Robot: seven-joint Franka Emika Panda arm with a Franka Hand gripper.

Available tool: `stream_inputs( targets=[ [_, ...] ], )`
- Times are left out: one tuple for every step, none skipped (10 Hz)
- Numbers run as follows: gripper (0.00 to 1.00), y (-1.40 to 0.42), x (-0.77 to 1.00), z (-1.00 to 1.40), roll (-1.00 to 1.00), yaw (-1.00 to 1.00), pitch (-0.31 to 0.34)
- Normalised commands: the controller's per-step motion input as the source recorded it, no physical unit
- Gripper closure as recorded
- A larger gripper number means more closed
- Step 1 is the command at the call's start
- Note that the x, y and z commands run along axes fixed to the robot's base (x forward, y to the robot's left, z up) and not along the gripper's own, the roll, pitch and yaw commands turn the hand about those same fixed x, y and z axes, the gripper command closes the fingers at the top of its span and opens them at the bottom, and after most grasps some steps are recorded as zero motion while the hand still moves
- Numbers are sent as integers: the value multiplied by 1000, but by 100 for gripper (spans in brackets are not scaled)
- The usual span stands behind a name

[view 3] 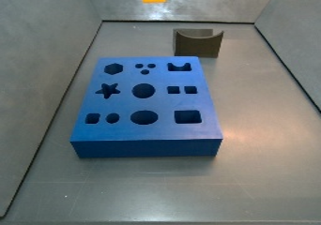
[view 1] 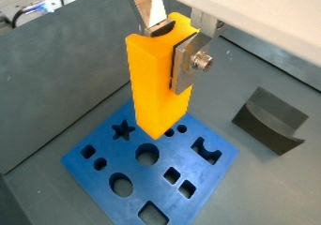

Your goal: Insert the arch object.

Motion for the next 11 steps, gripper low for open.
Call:
stream_inputs(
  targets=[
    [100, 0, 3, -363, 99, -1000, -20],
    [100, 54, 17, -500, 36, -1000, 0],
    [100, 240, 0, -546, 44, -831, 0],
    [100, 257, 0, -543, 31, -820, 0],
    [100, 249, 0, -517, 11, -837, 0],
    [100, 129, 54, -489, 0, -960, 0],
    [100, 51, 106, -429, 0, -1000, 0],
    [100, 49, 106, -429, 0, -1000, 0],
    [100, 51, 103, -443, 0, -1000, 0],
    [100, 51, 97, -437, 0, -1000, 0],
    [100, 77, 114, -354, 30, -989, 0]
  ],
)
